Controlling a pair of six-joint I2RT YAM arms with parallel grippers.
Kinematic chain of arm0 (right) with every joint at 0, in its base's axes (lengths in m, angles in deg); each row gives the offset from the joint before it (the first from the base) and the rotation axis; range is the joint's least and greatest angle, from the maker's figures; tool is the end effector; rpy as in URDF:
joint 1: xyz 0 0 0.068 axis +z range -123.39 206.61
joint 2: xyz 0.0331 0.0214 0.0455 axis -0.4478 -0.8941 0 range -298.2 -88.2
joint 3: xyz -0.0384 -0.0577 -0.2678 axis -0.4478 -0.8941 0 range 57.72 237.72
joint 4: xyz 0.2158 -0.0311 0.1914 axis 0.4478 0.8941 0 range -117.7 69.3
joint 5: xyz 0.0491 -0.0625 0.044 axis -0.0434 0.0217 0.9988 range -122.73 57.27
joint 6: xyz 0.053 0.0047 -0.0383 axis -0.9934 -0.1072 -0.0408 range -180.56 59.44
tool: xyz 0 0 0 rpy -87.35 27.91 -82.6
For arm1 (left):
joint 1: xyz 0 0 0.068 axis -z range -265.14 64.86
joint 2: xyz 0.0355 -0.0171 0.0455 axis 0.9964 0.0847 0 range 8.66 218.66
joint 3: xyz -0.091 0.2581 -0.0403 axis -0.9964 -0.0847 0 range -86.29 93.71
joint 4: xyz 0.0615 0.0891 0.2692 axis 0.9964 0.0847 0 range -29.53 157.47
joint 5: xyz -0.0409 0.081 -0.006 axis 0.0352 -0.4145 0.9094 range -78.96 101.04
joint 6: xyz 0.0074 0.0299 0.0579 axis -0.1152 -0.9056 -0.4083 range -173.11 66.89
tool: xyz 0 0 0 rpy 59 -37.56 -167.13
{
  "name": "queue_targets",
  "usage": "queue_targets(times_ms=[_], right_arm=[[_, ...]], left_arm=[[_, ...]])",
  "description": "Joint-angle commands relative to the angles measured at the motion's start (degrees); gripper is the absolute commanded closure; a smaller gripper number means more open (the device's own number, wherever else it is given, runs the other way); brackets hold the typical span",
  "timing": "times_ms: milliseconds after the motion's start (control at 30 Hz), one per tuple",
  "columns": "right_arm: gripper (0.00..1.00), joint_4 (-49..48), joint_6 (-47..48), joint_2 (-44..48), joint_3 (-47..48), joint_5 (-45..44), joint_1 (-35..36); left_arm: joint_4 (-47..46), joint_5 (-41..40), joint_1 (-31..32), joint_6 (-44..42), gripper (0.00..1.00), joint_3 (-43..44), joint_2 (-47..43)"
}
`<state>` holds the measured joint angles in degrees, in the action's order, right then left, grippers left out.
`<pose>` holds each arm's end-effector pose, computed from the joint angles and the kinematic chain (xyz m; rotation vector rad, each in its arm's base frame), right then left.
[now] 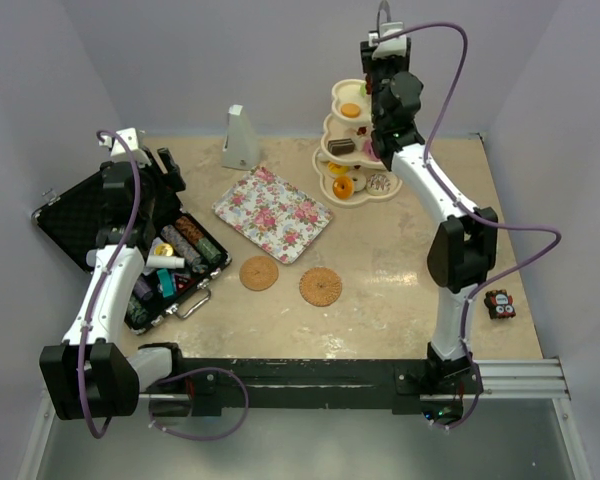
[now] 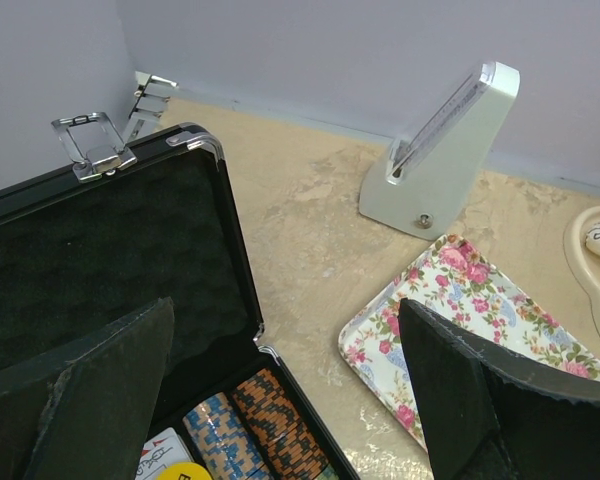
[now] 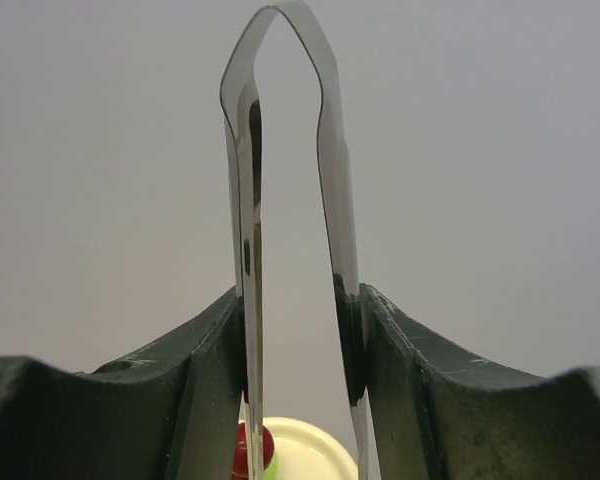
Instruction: Serve the afternoon tea
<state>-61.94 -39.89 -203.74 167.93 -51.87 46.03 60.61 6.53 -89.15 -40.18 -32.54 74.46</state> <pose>0.4986 0.1581 0.4487 -0.0786 1.0957 -0.1975 0.3137 0.0261 0.3326 -0.3184 1.7544 -0.0419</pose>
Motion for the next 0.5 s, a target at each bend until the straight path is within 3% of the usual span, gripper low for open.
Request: queue_targets(times_ms=[0,267,467], right_arm=[[0.51,-3.02,0.34,7.52,-0.08,-1.52,-0.08],[0.55,-3.64,-2.21,16.04,-6.75,-1.87,1.49],[0.56,0.74,-2.3,21.76,-10.99,-0.9,10.71]], left_arm=[[-1.2,1.0,-0.03,0.43,0.02,1.97,-0.23],[-1.2,1.09,-0.12,0.52,0.02,1.88,-0.58],[-1.64,0.91,-0.03,0.96,0.02,1.61,-1.55]])
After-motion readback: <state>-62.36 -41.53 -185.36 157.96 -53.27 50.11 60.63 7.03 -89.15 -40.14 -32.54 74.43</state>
